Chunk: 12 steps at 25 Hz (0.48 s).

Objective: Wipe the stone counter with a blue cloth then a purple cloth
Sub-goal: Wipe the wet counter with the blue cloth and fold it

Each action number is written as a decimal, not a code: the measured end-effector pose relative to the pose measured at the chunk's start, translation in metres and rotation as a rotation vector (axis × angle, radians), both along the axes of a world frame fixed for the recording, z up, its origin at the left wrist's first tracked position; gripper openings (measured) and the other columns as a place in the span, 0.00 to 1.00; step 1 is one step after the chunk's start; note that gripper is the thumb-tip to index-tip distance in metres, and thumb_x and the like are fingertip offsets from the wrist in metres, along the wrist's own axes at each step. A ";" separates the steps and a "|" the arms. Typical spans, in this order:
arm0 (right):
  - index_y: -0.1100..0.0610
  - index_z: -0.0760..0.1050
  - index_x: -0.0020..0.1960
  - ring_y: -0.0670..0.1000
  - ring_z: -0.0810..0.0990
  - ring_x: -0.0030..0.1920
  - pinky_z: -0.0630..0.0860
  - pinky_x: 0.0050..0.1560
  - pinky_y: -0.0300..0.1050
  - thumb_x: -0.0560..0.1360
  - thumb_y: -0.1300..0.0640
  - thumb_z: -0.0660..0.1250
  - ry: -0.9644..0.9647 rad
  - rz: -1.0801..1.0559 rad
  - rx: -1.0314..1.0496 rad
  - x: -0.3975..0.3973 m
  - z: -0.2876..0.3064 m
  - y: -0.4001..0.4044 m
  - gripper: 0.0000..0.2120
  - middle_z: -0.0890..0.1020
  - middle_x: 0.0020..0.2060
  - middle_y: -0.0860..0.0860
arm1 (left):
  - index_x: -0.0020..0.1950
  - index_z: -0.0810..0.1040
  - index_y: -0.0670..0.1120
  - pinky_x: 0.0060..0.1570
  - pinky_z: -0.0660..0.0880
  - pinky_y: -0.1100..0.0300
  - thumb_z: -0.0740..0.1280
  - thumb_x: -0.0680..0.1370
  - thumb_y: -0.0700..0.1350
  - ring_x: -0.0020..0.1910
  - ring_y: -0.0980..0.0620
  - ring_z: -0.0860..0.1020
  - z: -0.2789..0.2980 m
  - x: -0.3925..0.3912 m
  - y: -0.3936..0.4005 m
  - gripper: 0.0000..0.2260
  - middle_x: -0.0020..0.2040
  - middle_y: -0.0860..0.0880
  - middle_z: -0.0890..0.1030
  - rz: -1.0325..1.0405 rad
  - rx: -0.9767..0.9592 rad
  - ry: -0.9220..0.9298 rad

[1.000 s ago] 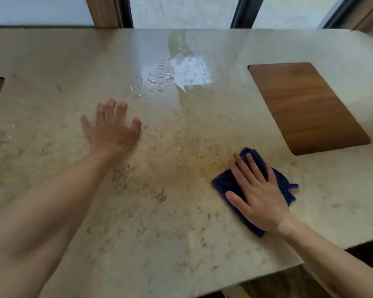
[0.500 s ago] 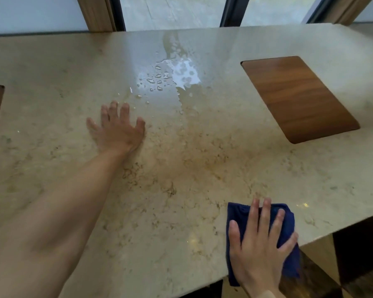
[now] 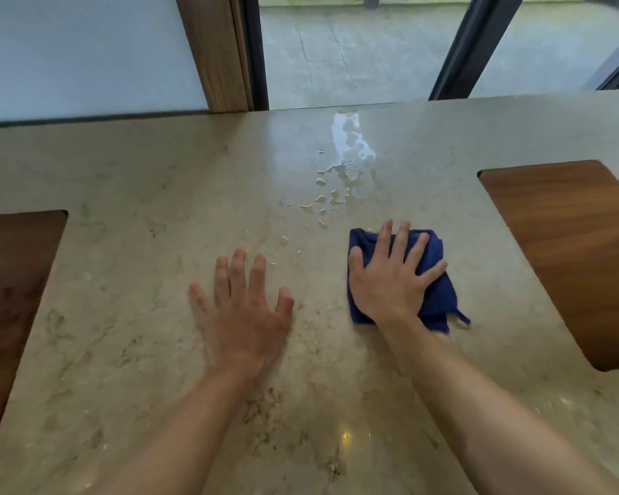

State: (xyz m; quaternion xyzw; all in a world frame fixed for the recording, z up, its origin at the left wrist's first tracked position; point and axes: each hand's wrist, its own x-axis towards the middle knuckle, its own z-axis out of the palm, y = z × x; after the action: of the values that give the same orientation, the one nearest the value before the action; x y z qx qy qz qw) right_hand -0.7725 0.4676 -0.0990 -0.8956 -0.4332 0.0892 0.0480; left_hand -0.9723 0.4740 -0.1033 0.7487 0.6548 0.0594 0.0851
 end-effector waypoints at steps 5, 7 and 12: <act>0.50 0.39 0.82 0.60 0.36 0.80 0.36 0.72 0.75 0.80 0.36 0.42 0.064 0.158 -0.031 0.061 0.007 0.183 0.35 0.41 0.82 0.51 | 0.76 0.64 0.53 0.73 0.49 0.31 0.54 0.75 0.61 0.80 0.45 0.55 -0.001 0.003 -0.001 0.30 0.80 0.49 0.60 0.013 0.010 0.013; 0.49 0.40 0.82 0.60 0.37 0.80 0.36 0.72 0.74 0.80 0.35 0.43 0.060 0.277 -0.061 0.076 0.010 0.250 0.35 0.41 0.82 0.50 | 0.75 0.68 0.51 0.72 0.52 0.29 0.58 0.74 0.60 0.78 0.43 0.60 -0.006 0.003 0.000 0.30 0.78 0.47 0.64 -0.003 0.039 0.024; 0.45 0.43 0.82 0.57 0.39 0.80 0.39 0.74 0.72 0.81 0.35 0.44 0.022 0.592 -0.095 0.072 0.011 0.331 0.32 0.45 0.82 0.46 | 0.74 0.70 0.50 0.70 0.54 0.28 0.62 0.71 0.60 0.78 0.42 0.61 -0.011 0.004 0.006 0.32 0.78 0.46 0.65 -0.005 0.055 0.057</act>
State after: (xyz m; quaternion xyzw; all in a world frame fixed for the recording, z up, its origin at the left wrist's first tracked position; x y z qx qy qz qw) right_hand -0.7001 0.7986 -0.0877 -0.7306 -0.6702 0.1292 -0.0173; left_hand -0.9686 0.4805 -0.1139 0.7536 0.6533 0.0561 0.0460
